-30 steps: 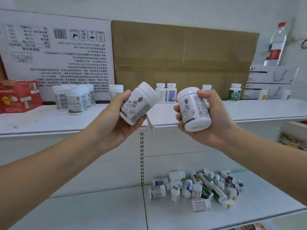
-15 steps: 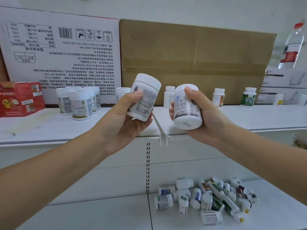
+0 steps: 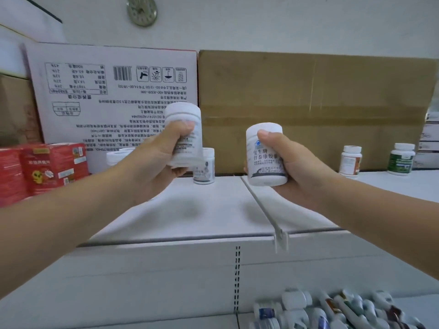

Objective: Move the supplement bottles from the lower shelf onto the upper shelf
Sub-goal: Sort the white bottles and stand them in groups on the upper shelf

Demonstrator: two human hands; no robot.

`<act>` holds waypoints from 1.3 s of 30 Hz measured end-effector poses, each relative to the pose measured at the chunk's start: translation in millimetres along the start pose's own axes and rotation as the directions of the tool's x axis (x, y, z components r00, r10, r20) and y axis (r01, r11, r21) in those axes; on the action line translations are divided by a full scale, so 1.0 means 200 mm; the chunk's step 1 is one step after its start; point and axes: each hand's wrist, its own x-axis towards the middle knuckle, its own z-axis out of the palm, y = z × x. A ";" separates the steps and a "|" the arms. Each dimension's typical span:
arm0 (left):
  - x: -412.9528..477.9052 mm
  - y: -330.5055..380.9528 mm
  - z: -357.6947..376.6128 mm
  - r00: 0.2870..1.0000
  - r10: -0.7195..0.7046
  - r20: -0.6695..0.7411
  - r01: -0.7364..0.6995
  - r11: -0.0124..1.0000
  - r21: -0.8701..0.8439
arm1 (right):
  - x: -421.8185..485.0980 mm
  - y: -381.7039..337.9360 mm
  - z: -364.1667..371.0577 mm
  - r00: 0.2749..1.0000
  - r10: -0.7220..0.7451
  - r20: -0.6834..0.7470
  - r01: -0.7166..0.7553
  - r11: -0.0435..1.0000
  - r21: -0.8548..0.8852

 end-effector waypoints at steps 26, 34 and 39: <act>0.36 -0.36 -0.10 0.997 -0.047 -0.058 0.072 0.804 0.591 | 0.69 0.30 -0.20 0.997 -0.065 0.031 0.065 0.646 -0.760; 0.35 -0.37 -0.11 0.989 -0.038 -0.145 0.123 0.753 0.646 | 0.72 0.34 -0.22 0.992 -0.112 0.060 0.115 0.584 -0.803; 0.36 -0.37 -0.12 0.988 -0.061 -0.140 0.136 0.774 0.618 | 0.73 0.35 -0.22 0.991 -0.119 0.065 0.120 0.555 -0.823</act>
